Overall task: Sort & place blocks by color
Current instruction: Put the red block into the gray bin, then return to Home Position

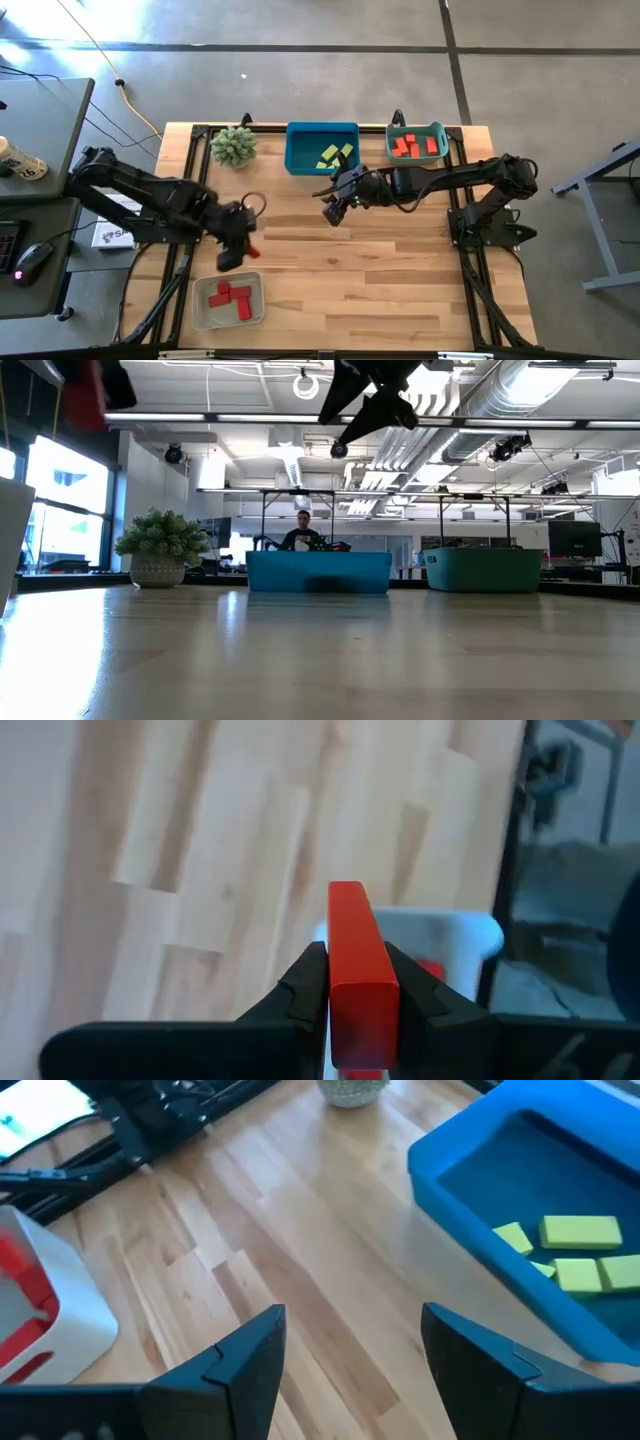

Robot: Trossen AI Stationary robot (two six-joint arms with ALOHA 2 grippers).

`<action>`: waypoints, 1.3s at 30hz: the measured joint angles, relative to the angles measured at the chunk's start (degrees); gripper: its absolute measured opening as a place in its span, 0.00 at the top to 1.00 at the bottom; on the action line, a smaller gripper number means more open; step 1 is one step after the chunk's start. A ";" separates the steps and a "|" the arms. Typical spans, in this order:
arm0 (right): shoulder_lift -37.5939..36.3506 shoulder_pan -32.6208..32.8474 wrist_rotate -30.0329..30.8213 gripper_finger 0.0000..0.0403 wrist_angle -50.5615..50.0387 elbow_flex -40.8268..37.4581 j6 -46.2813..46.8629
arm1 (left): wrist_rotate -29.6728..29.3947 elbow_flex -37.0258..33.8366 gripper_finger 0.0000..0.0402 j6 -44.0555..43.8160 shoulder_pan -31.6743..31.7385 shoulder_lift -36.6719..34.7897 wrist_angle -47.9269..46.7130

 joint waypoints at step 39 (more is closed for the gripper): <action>0.09 -0.02 2.67 0.45 0.24 0.00 4.16 | -5.66 -13.27 0.61 0.26 -22.03 -0.91 19.76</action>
